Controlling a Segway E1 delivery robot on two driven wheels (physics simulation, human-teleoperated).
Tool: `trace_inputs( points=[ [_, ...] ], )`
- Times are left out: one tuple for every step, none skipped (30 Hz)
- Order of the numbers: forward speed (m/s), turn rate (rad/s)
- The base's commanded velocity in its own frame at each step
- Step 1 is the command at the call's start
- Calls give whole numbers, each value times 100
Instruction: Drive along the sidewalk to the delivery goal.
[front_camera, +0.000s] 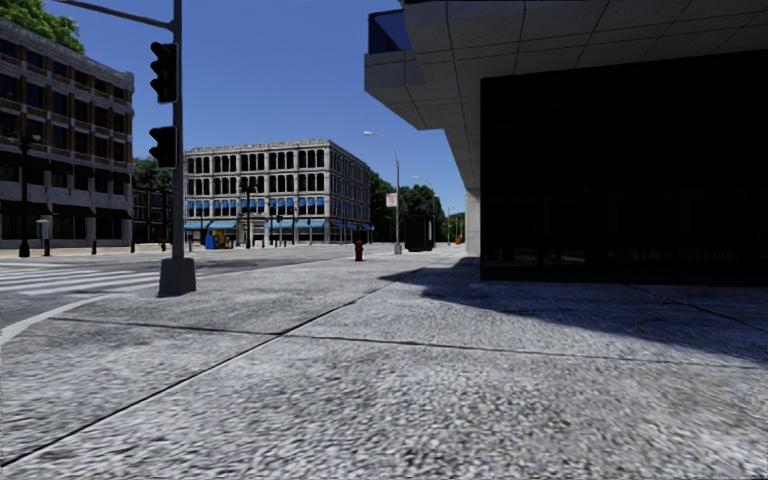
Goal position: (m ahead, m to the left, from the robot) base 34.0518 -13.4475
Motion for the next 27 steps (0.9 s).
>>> trace_inputs(
  points=[
    [200,0],
    [200,0],
    [200,0],
    [200,0],
    [200,0],
    [200,0],
    [200,0],
    [200,0],
    [200,0],
    [200,0],
    [200,0],
    [200,0],
    [200,0],
    [200,0],
    [200,0],
    [200,0],
    [200,0],
    [200,0],
    [200,0],
    [200,0],
    [200,0],
    [200,0],
    [200,0],
    [200,0],
    [200,0],
    [200,0],
    [200,0]
  ],
)
